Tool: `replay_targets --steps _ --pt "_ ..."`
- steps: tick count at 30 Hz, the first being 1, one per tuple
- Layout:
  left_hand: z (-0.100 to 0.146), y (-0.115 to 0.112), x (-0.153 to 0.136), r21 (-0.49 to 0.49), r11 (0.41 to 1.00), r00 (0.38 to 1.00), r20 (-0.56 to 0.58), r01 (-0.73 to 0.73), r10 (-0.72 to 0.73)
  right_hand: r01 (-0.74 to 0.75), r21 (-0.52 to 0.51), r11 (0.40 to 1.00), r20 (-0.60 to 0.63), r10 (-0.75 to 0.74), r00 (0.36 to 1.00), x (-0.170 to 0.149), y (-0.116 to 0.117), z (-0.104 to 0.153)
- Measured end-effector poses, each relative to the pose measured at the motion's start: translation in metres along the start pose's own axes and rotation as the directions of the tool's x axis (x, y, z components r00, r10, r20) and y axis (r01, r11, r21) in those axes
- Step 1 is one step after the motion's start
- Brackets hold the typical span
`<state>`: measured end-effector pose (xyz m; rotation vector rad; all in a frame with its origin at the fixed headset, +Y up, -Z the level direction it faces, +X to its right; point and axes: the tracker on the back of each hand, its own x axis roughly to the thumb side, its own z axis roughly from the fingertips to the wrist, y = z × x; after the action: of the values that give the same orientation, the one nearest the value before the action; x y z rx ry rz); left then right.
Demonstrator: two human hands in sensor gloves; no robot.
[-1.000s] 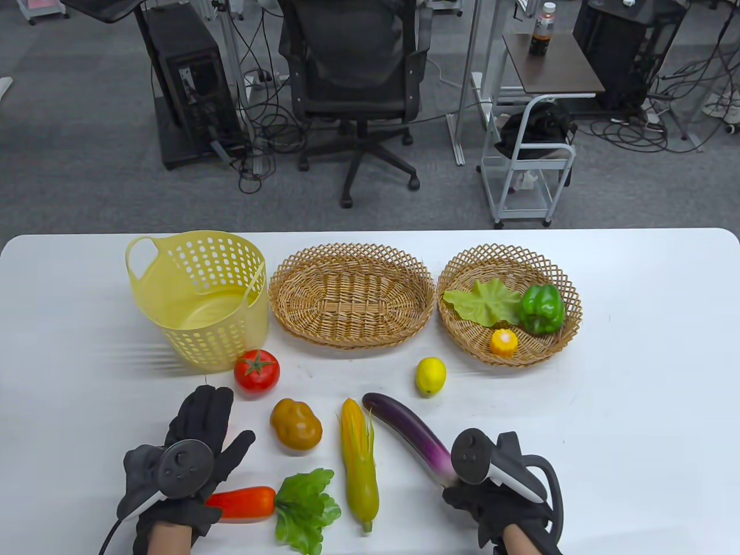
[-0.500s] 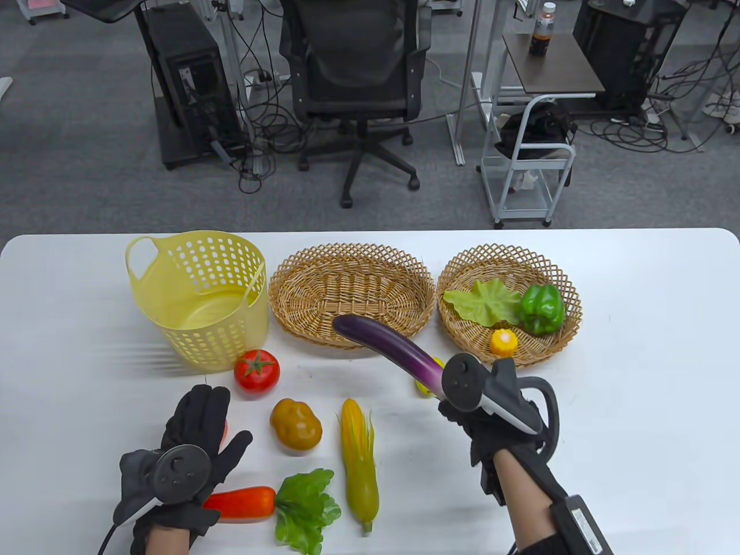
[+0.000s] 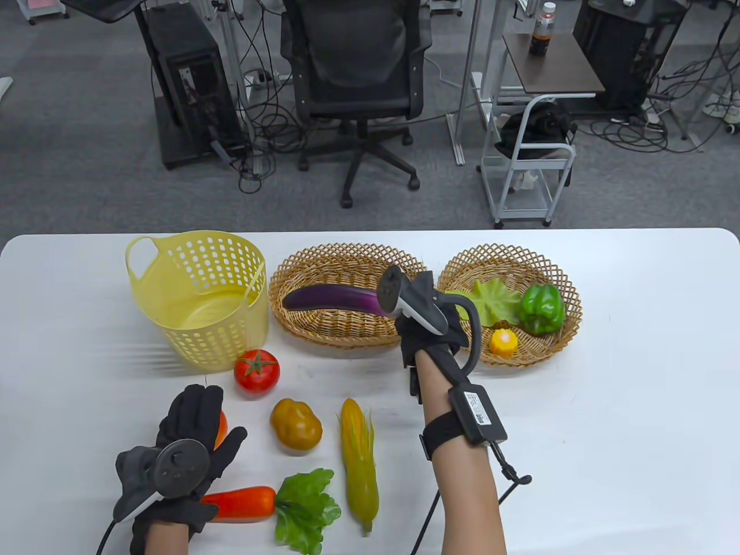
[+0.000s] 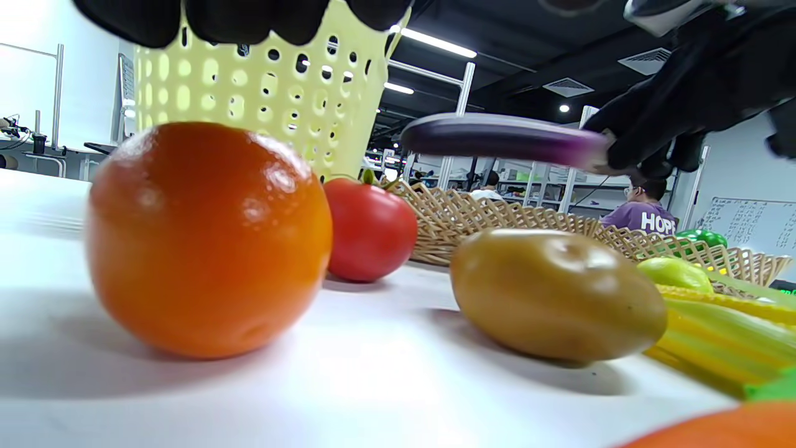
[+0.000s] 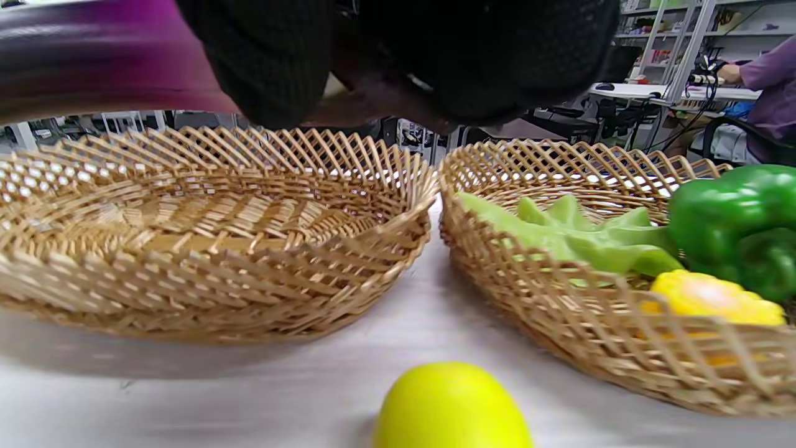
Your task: Place 10 objects into 3 containers
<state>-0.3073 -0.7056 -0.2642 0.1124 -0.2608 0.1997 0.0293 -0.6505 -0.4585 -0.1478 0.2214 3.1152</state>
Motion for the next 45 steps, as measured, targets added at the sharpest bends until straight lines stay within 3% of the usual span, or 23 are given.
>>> replay_targets --steps 12,17,25,33,45 --pt "0.001 0.000 -0.003 0.009 1.000 1.000 0.006 -0.008 0.008 -0.167 0.059 0.984 -0.073 0.171 0.983 0.027 0.021 -0.018" --pt "0.002 -0.001 -0.002 0.012 1.000 1.000 0.014 -0.010 0.009 -0.034 -0.014 0.999 -0.057 0.033 0.998 0.011 0.007 -0.007" --pt "0.002 -0.001 -0.002 0.008 1.000 1.000 0.015 -0.004 0.003 0.017 0.020 1.000 -0.032 -0.016 0.999 -0.034 0.002 0.019" --pt "0.001 -0.002 -0.002 -0.004 1.000 1.000 0.009 -0.013 0.013 -0.039 0.152 0.988 0.046 0.033 0.998 -0.057 0.031 0.037" --pt "-0.001 -0.005 -0.003 -0.035 0.999 1.000 0.004 -0.006 0.006 -0.075 0.293 0.953 0.110 0.045 0.993 -0.056 0.073 0.032"
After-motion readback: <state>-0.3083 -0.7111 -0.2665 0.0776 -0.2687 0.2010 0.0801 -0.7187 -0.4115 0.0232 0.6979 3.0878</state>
